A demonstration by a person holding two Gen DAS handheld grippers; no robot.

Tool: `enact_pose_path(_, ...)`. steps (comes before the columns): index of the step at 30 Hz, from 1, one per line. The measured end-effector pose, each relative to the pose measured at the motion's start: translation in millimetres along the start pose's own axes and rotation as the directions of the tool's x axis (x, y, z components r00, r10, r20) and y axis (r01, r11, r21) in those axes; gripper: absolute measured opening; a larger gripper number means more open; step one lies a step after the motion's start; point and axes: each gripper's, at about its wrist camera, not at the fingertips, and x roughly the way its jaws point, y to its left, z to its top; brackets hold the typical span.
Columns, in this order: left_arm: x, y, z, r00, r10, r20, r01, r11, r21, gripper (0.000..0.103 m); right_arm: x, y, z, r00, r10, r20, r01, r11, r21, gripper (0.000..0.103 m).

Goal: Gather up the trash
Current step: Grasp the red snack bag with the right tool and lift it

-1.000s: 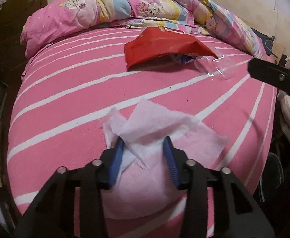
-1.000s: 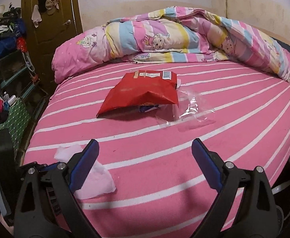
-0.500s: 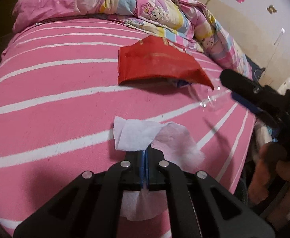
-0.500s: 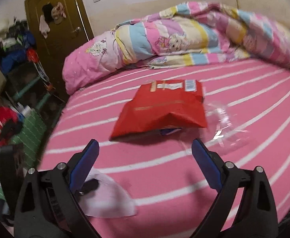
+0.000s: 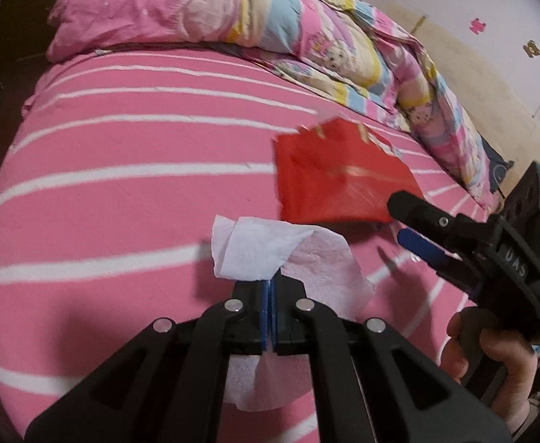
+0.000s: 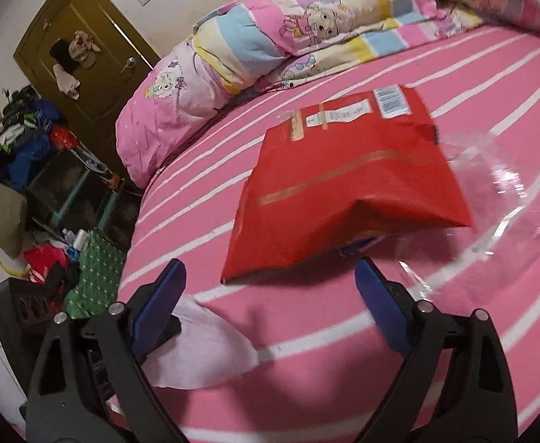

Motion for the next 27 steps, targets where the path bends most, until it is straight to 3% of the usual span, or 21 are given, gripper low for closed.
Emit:
enact_pose_path(2, -0.3, 9.9, 4.4, 1.000, 0.016, -0.007, -0.016, 0.999, -0.031, 0.001, 10.2, -3.3, 2.0, 0.999, 0.033, -0.017, -0.033, 0.999, 0.041, 0.083)
enact_pose_path(6, 2.8, 23.5, 3.8, 0.999, 0.036, -0.035, -0.038, 0.998, -0.057, 0.001, 28.0, -15.8, 4.1, 0.993, 0.105, -0.045, -0.097, 0.982, 0.160, 0.061)
enact_pose_path(10, 3.2, 31.1, 1.1, 0.999, 0.031, -0.043, -0.034, 0.997, -0.064, 0.001, 35.7, -21.3, 5.6, 0.994, 0.100, -0.040, -0.089, 0.972, 0.218, 0.028)
enact_pose_path(12, 0.6, 34.9, 1.3, 0.999, 0.031, -0.036, -0.033, 0.997, -0.070, 0.001, 32.7, -18.7, 5.0, 0.996, 0.091, -0.025, -0.084, 0.975, 0.208, 0.020)
enact_pose_path(18, -12.2, 32.7, 5.3, 1.000, 0.009, 0.006, -0.008, 0.997, -0.077, 0.001, 11.4, 19.9, 4.9, 0.999, -0.014, 0.052, 0.015, 1.000, -0.005, 0.008)
enact_pose_path(23, -29.9, 22.6, 3.5, 0.998, -0.012, 0.054, 0.015, 0.998, -0.055, 0.001, -15.2, 50.9, -11.3, 0.990, -0.109, 0.093, 0.127, 0.969, -0.211, 0.005)
enact_pose_path(27, -48.4, 13.9, -3.8, 0.996, -0.041, 0.079, 0.045, 0.998, -0.046, 0.001, -43.8, 61.9, -28.6, 0.986, -0.128, 0.109, 0.156, 0.939, -0.305, 0.005)
